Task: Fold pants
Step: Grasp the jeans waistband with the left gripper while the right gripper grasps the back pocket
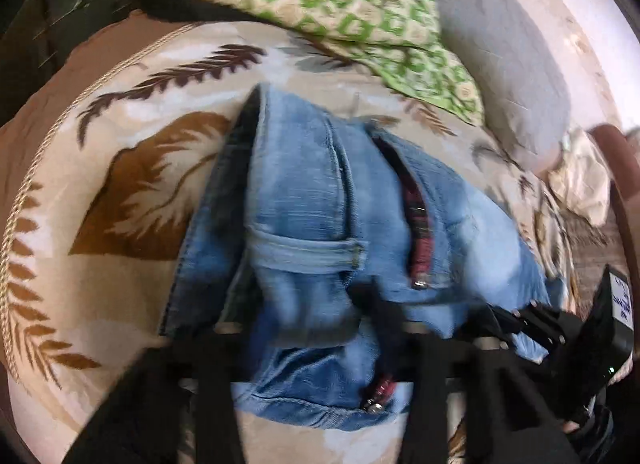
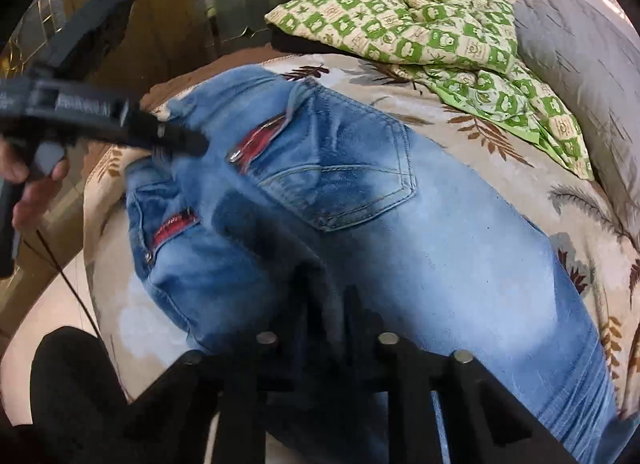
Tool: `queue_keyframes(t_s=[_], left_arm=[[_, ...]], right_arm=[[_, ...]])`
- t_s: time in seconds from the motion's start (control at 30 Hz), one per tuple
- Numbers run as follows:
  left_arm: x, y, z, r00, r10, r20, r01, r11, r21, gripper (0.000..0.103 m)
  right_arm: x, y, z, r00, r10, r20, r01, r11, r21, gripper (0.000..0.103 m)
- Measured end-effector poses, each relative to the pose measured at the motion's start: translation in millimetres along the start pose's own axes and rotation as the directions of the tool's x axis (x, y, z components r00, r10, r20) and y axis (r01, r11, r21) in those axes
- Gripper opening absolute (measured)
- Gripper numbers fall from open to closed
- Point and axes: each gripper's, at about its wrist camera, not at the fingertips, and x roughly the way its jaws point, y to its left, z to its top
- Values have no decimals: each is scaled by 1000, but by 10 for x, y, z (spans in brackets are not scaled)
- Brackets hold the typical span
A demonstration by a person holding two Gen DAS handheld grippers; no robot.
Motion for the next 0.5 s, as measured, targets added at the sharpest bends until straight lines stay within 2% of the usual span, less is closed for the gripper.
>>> queue_keyframes(t_s=[0.1, 0.23, 0.4, 0.5], left_arm=[[-151, -108, -18, 999, 22, 40, -24, 998, 62, 23], [-521, -175, -28, 996, -22, 82, 11, 992, 128, 22], [-712, -115, -133, 997, -25, 68, 12, 983, 186, 22], [-526, 68, -251, 1000, 13, 12, -14, 988, 155, 22]], right_arm=[[-79, 115, -20, 999, -27, 31, 29, 998, -51, 8], [-315, 139, -42, 996, -27, 87, 34, 997, -73, 7], [-565, 217, -149, 992, 34, 122, -22, 994, -105, 6], [-448, 382, -271, 995, 42, 87, -31, 992, -125, 6]])
